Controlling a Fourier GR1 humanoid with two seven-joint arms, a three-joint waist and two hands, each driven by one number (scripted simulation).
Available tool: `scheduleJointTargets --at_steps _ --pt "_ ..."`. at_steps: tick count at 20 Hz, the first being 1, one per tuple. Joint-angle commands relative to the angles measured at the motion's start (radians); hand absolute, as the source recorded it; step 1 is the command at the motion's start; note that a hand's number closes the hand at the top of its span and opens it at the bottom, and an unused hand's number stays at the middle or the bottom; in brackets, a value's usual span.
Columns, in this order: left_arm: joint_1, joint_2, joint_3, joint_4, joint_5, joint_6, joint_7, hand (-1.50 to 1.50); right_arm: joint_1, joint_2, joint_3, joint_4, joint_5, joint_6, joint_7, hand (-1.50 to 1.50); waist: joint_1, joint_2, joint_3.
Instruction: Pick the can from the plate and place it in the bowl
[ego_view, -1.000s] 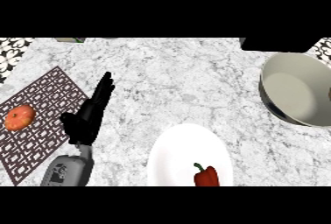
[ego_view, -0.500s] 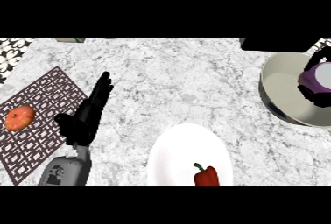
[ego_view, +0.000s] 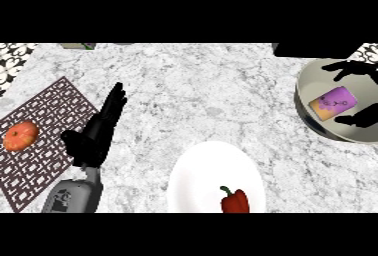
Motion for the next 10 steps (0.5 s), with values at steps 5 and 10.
scheduleJointTargets --at_steps 5,10 --pt "-0.025 -0.031 0.009 0.042 -0.017 0.041 -0.009 0.0 -0.104 0.037 -0.137 0.15 -0.108 0.156 -0.148 -1.5 -0.032 -0.008 -0.001" --pt "-0.044 0.0 0.038 0.045 0.002 0.014 -0.004 0.0 -0.18 0.001 -0.222 0.258 -0.172 0.242 -0.084 -1.5 -0.029 -0.007 -0.001"
